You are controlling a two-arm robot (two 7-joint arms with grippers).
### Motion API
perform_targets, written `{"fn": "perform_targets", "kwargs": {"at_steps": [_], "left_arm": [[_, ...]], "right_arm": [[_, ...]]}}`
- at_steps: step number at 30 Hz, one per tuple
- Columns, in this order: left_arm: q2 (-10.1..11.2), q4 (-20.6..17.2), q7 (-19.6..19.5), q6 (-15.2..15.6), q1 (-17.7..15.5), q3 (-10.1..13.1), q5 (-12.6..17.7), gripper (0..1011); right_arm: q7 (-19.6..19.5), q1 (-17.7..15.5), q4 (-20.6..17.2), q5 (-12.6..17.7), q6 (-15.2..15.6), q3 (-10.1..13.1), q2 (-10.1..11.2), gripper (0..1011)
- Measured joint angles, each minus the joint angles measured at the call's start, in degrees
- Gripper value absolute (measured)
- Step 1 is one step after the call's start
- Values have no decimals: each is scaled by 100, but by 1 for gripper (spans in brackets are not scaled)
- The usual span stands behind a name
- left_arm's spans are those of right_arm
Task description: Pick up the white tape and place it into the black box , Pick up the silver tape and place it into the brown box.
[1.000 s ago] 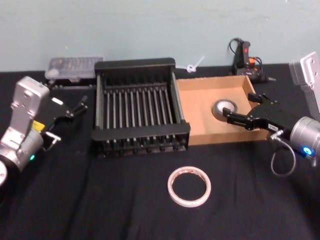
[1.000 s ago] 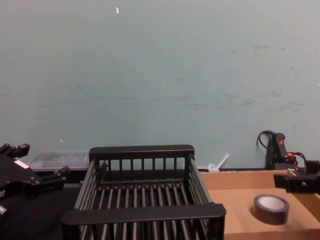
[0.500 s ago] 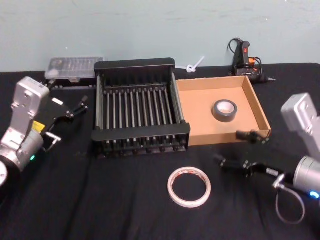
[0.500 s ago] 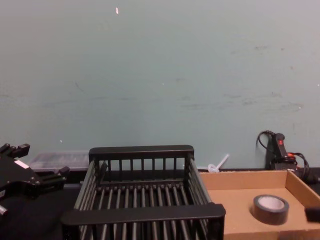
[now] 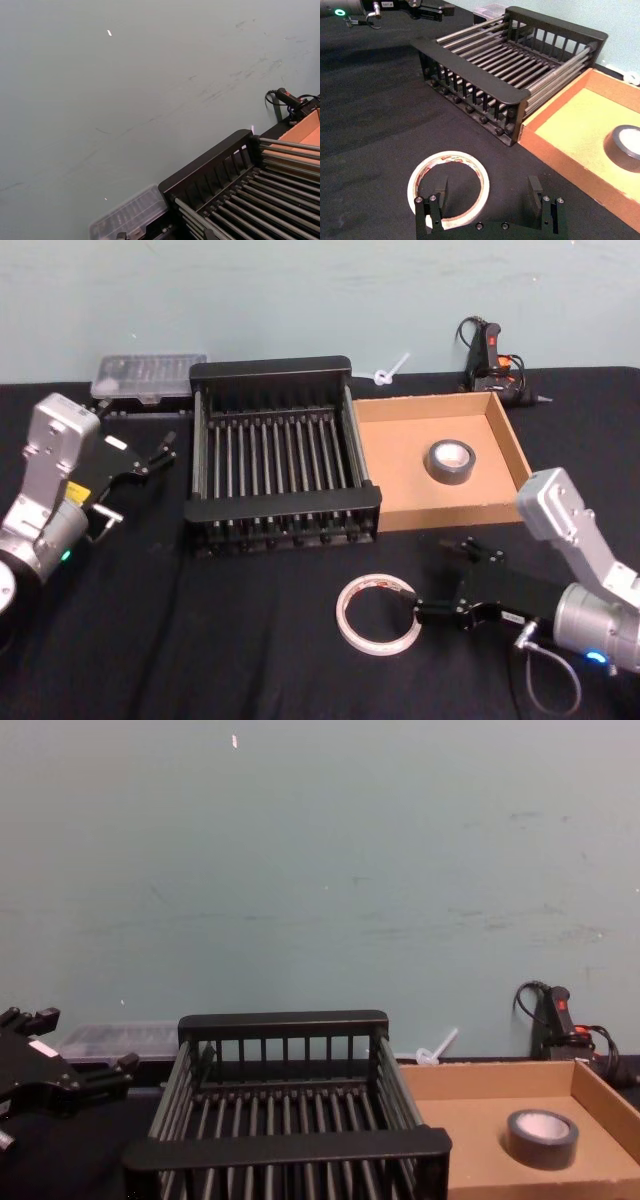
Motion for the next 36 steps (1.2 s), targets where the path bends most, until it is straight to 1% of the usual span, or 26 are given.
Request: {"fn": "perform_targets", "kwargs": {"at_steps": [3, 5, 10, 17, 26, 36], "left_arm": [[0, 0, 0, 0, 0, 0, 0, 1001], [0, 0, 0, 0, 0, 0, 0, 1001], [0, 0, 0, 0, 0, 0, 0, 1001], [0, 0, 0, 0, 0, 0, 0, 1001], [0, 0, 0, 0, 0, 0, 0, 1001], [0, 0, 0, 0, 0, 0, 0, 1001]], "right_arm": [[-4, 95, 165, -82, -65, -130, -103, 1002], [-3, 117, 197, -96, -74, -153, -124, 1003], [33, 305, 467, -186, -125, -322, -291, 1002], [84, 474, 724, -254, -158, -450, -428, 1002], [120, 626, 957, -326, -160, -560, -535, 1002], [121, 708, 1087, -427, -160, -637, -612, 1003]]}}
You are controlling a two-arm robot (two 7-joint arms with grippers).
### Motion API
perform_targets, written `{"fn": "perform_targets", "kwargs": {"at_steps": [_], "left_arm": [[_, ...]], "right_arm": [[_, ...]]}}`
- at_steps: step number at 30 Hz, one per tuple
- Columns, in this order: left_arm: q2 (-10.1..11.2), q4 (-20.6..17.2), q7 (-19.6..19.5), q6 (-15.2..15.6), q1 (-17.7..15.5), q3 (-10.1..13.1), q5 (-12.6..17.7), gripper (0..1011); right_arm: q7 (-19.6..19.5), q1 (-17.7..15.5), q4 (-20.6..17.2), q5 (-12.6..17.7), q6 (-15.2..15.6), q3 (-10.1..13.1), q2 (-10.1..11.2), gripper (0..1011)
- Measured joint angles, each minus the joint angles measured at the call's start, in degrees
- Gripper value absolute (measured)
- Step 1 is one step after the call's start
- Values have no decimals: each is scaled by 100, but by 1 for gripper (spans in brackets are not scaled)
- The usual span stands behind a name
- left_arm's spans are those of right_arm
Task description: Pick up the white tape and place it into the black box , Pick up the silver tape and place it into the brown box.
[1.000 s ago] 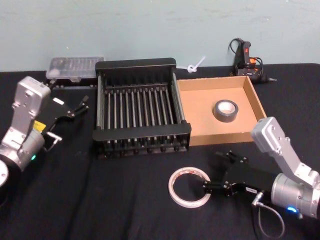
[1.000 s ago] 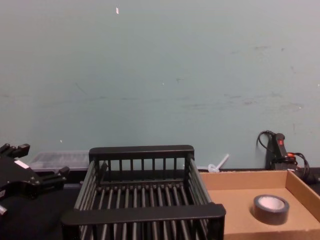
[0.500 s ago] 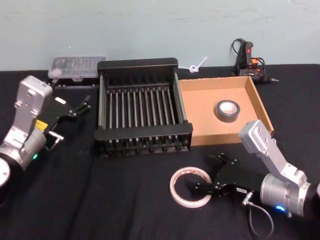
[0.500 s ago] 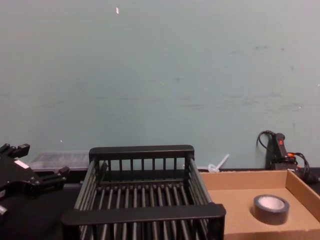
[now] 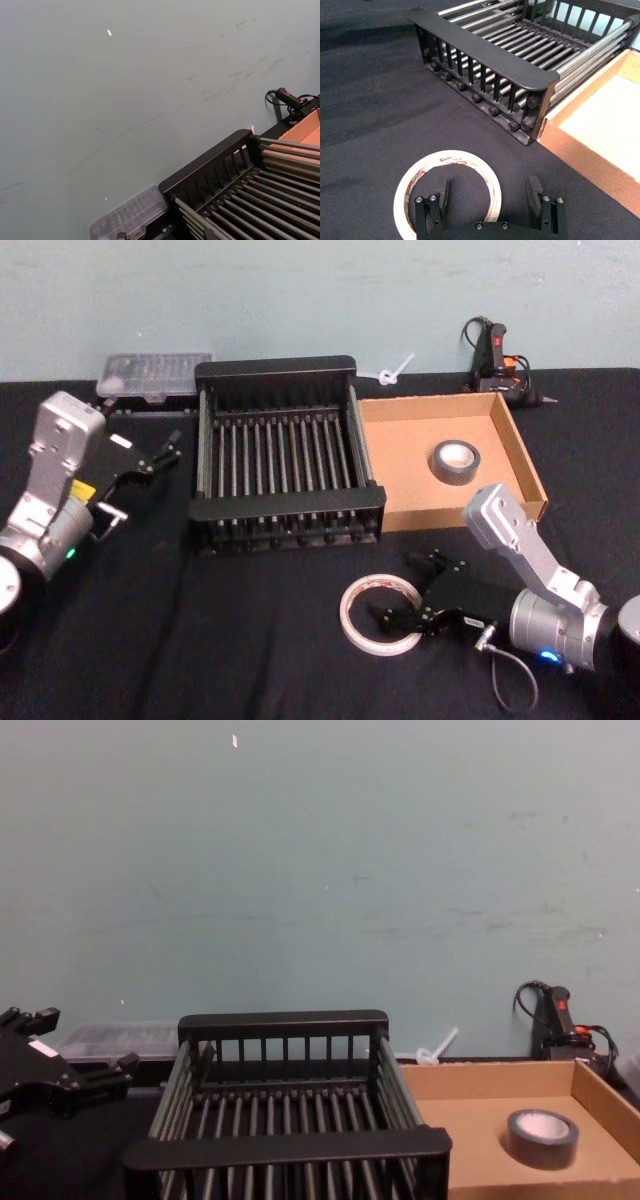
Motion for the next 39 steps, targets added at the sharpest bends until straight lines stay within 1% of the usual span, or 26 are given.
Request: {"fn": "perform_targets", "kwargs": {"at_steps": [11, 21, 22, 23, 25, 26, 32, 33, 34, 35, 38, 39], "left_arm": [[0, 0, 0, 0, 0, 0, 0, 1001], [0, 0, 0, 0, 0, 0, 0, 1001], [0, 0, 0, 0, 0, 0, 0, 1001], [0, 0, 0, 0, 0, 0, 0, 1001], [0, 0, 0, 0, 0, 0, 0, 1001], [0, 0, 0, 0, 0, 0, 0, 1001], [0, 0, 0, 0, 0, 0, 0, 1001], [0, 0, 0, 0, 0, 0, 0, 1001], [0, 0, 0, 0, 0, 0, 0, 1001], [0, 0, 0, 0, 0, 0, 0, 1001], [0, 0, 0, 0, 0, 0, 0, 1001], [0, 0, 0, 0, 0, 0, 0, 1001]], "right_arm": [[-35, 21, 43, -72, 8, -14, -45, 1003], [-38, 20, 45, -74, 7, -11, -44, 1002], [-38, 20, 45, -74, 8, -11, -43, 978], [-38, 20, 45, -74, 8, -11, -43, 978], [-37, 20, 45, -74, 9, -10, -42, 941], [-37, 20, 45, -74, 9, -10, -41, 902], [-35, 20, 43, -71, 12, -10, -38, 765], [-35, 20, 43, -70, 12, -11, -38, 710], [-35, 20, 42, -70, 12, -10, -37, 690], [-35, 20, 42, -69, 13, -10, -37, 628], [-34, 20, 41, -68, 15, -11, -36, 570], [-34, 19, 40, -67, 15, -11, -36, 508]]}}
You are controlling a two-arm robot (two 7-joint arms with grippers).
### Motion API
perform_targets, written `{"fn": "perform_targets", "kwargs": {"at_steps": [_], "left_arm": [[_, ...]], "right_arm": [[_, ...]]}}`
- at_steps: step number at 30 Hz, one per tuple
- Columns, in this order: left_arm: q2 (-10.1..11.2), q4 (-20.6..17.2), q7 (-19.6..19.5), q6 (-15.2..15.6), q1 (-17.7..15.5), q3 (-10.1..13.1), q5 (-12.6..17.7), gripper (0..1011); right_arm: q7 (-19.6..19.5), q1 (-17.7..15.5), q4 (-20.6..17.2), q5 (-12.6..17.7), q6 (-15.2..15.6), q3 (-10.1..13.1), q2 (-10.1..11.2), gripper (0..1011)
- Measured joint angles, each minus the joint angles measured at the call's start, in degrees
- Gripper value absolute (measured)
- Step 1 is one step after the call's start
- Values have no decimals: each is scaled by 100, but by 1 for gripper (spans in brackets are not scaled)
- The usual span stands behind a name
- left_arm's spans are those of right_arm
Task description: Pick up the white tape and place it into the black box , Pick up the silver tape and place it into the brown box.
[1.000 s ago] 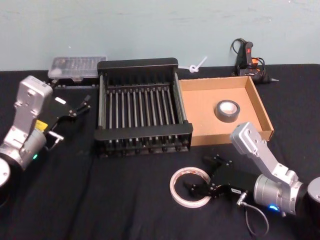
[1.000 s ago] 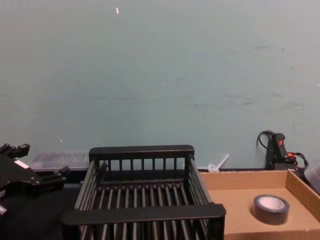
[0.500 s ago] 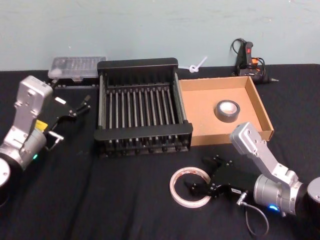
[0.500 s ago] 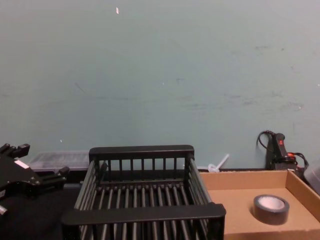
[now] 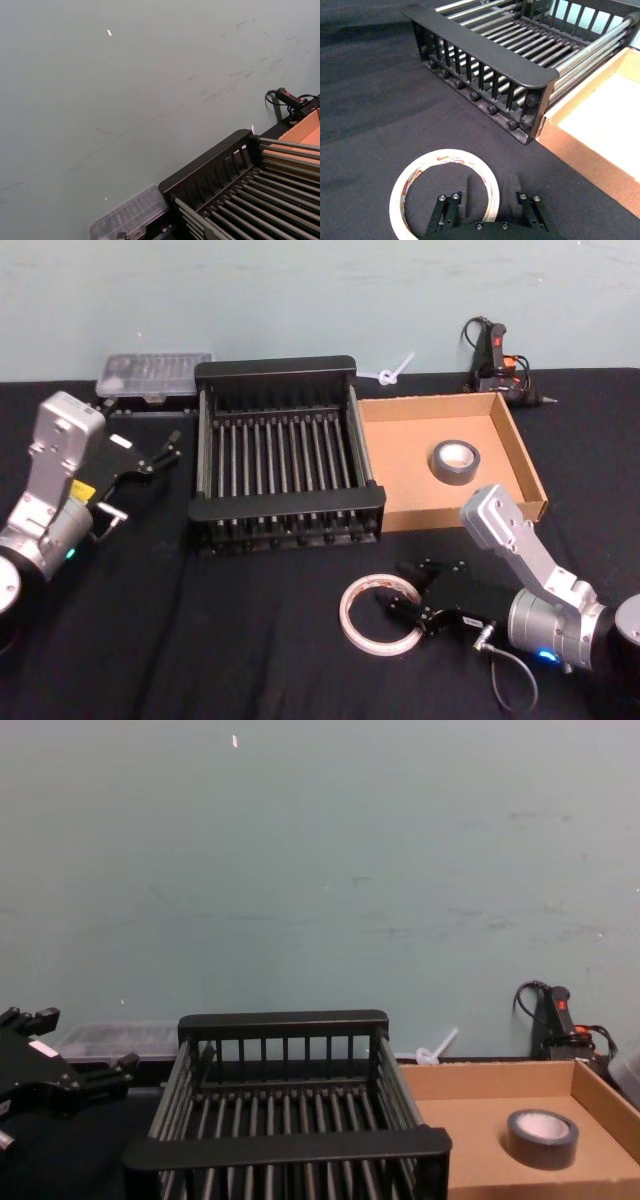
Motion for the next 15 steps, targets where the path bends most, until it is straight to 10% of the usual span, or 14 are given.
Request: {"fn": "perform_targets", "kwargs": {"at_steps": [15], "left_arm": [[0, 0, 0, 0, 0, 0, 0, 1001]], "right_arm": [[3, 0, -3, 7, 3, 0, 0, 97]]}}
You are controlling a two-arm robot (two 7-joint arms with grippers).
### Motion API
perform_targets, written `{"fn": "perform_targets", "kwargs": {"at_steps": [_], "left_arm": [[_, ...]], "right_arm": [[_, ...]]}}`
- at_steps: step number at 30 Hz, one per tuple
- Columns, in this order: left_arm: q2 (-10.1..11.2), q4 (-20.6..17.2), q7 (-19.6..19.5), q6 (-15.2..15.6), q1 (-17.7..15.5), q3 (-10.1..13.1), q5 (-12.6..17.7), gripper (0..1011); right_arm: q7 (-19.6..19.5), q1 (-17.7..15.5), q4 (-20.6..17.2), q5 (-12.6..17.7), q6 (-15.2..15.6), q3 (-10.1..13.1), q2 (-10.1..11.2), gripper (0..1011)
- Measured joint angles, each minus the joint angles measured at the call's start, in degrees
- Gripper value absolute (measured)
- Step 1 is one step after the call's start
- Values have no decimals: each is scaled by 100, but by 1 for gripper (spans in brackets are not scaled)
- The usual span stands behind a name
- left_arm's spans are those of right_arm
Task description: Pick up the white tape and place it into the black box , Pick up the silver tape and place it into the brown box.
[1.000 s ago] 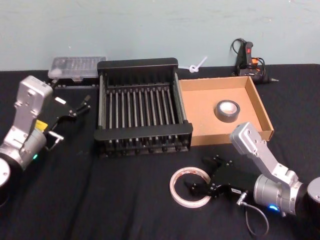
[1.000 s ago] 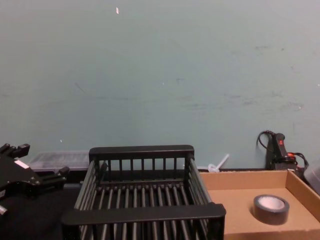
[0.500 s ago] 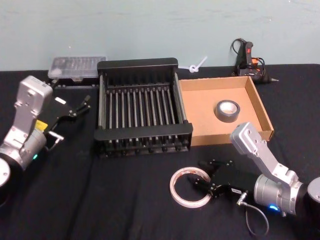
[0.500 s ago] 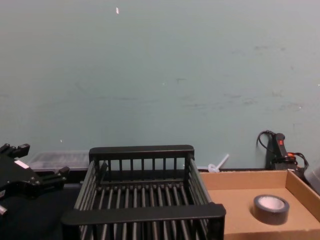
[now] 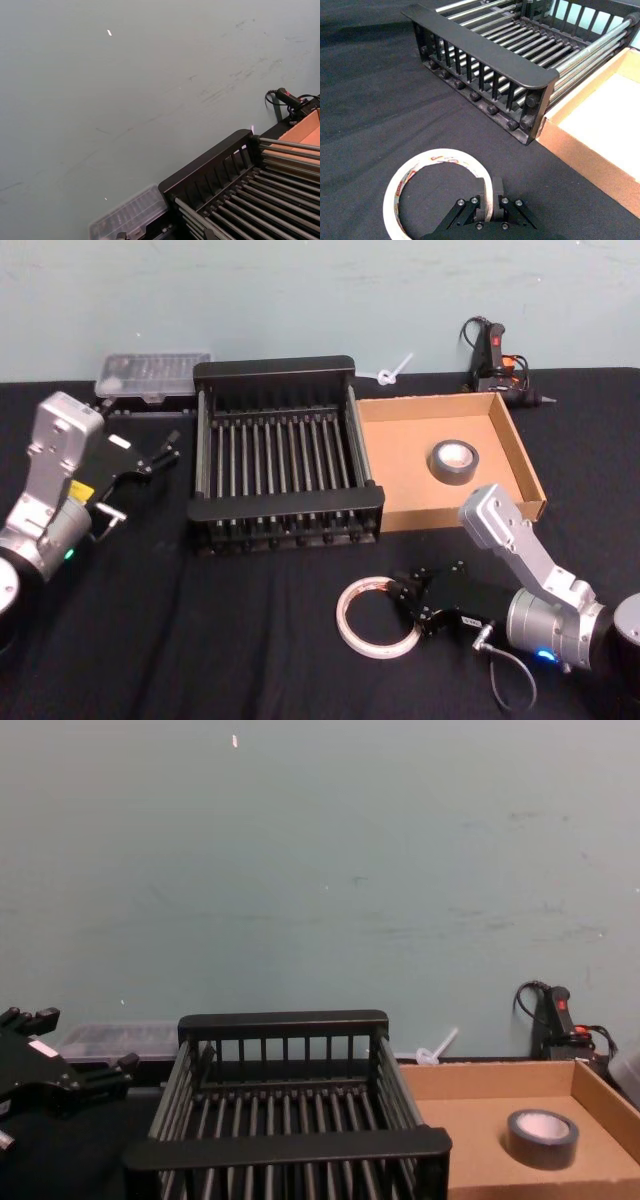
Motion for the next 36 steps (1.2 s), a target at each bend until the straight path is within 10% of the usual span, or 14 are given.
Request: {"fn": "perform_targets", "kwargs": {"at_steps": [36], "left_arm": [[0, 0, 0, 0, 0, 0, 0, 1001]], "right_arm": [[379, -96, -1182, 632, -227, 325, 623, 95]]}}
